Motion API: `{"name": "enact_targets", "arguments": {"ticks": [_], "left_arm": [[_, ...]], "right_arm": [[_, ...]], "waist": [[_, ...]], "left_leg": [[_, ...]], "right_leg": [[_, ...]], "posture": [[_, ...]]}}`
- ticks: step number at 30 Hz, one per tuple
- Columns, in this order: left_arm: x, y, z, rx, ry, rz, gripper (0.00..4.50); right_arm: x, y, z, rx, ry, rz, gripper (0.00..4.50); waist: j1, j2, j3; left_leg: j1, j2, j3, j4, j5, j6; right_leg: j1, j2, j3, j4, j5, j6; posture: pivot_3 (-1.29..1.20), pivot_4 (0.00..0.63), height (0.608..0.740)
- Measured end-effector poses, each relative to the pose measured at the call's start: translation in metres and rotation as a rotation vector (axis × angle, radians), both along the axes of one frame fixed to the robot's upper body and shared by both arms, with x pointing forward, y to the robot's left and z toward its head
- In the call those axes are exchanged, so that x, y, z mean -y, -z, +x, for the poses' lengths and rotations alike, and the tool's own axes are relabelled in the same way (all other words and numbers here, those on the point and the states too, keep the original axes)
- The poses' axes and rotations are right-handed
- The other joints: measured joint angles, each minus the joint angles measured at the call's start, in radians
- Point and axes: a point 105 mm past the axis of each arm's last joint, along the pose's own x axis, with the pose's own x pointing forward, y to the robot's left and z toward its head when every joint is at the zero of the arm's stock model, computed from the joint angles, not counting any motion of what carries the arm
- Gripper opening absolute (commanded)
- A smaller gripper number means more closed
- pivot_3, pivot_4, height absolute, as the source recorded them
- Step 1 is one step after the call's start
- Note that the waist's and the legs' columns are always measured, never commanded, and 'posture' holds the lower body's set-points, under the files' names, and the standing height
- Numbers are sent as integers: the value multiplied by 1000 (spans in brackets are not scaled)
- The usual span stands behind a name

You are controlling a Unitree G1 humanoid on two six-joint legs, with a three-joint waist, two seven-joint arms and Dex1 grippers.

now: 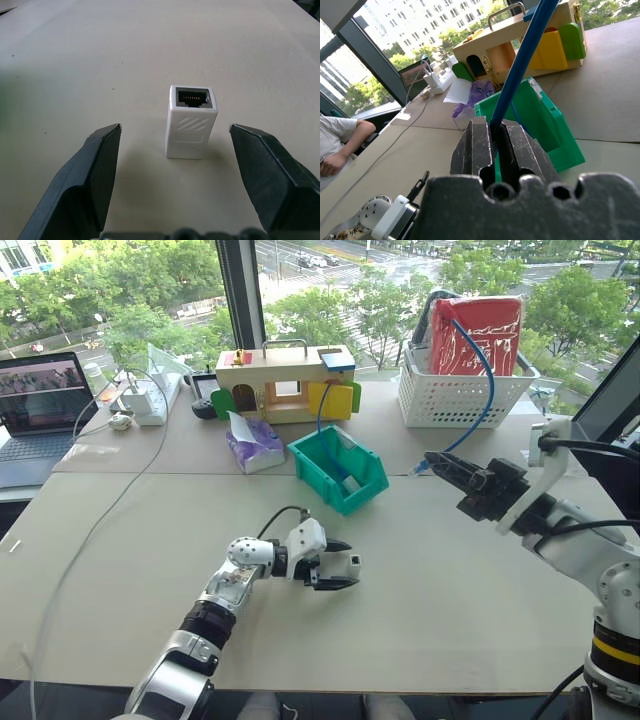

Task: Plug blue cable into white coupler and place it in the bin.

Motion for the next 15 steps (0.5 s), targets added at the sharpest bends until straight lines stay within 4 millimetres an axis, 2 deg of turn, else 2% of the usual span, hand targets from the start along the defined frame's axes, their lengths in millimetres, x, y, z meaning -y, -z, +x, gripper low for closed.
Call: {"name": "enact_targets", "arguments": {"ticks": [2,8,15], "left_arm": [[1,0,0,-2,4,0,2952],[-2,1,1,32,9,8,657],[3,-1,1,31,5,-15,593]], "right_arm": [[0,0,0,0,0,0,0],[0,-2,0,5,2,0,0],[-1,-1,1,-1,4,-3,0]], "waist": [[1,0,0],[1,0,0],[1,0,0]], "left_leg": [[0,0,0,0,0,0],[0,0,0,0,0,0],[0,0,0,0,0,0]], "right_leg": [[0,0,0,0,0,0],[0,0,0,0,0,0],[0,0,0,0,0,0]], "posture": [[0,150,740],[0,150,740],[0,150,740]]}}
